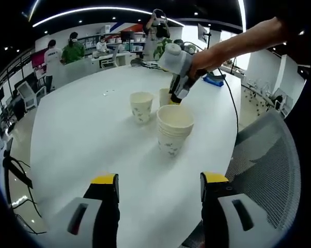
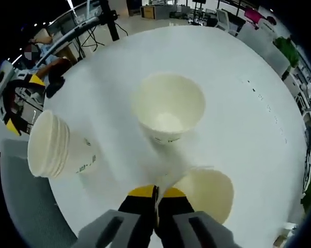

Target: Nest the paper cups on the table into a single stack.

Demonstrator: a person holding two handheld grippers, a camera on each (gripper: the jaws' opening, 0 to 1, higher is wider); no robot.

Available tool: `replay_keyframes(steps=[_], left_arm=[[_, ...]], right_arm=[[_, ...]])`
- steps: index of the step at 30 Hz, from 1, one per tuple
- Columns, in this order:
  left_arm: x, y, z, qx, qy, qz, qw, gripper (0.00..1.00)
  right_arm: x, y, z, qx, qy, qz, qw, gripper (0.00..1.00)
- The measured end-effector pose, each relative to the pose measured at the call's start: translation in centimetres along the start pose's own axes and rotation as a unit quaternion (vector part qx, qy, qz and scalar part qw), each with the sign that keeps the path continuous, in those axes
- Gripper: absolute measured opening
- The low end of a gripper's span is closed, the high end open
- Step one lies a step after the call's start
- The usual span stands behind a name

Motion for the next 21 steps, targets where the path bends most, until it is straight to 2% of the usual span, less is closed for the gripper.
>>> replay_keyframes(steps=[6,15,18,21], left_arm=[[-0.1,0.0,0.0,-0.002,0.0,0.0,1.0,0.62],[0.1,0.1,0.0,-0.004,0.0,0.001,1.0,0.62],[0.0,0.0,0.1,-0.005,-0.002,-0.001,1.0,0.62],[-0.2,0.0,0.2,-0.005,-0.003,-0.003,1.0,0.63]], right_arm=[[0.4,0.4,-0.7,0.002,-0.004,-0.002,1.0,0.0],[-0.1,2.0,-0.8,-0.008,-0.005,-0.011,0.9999,0.0],[-0.9,1.5,-0.8,-0.011,-0.003,-0.015,0.9998,0.0],[-1.2,1.8,-1.0,-0.013,-0.006,-0.018,0.9997,0.0]])
Point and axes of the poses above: the point that each gripper's makers call its tool centre point, and the gripper's own axes: y roughly backward along the fingers, x roughly to its left, z roughly out of its top, the point moved 9 cm from there along y, roughly backward along the fingers, and after that the axes turned 10 degrees about x, right-handed, at the moved point
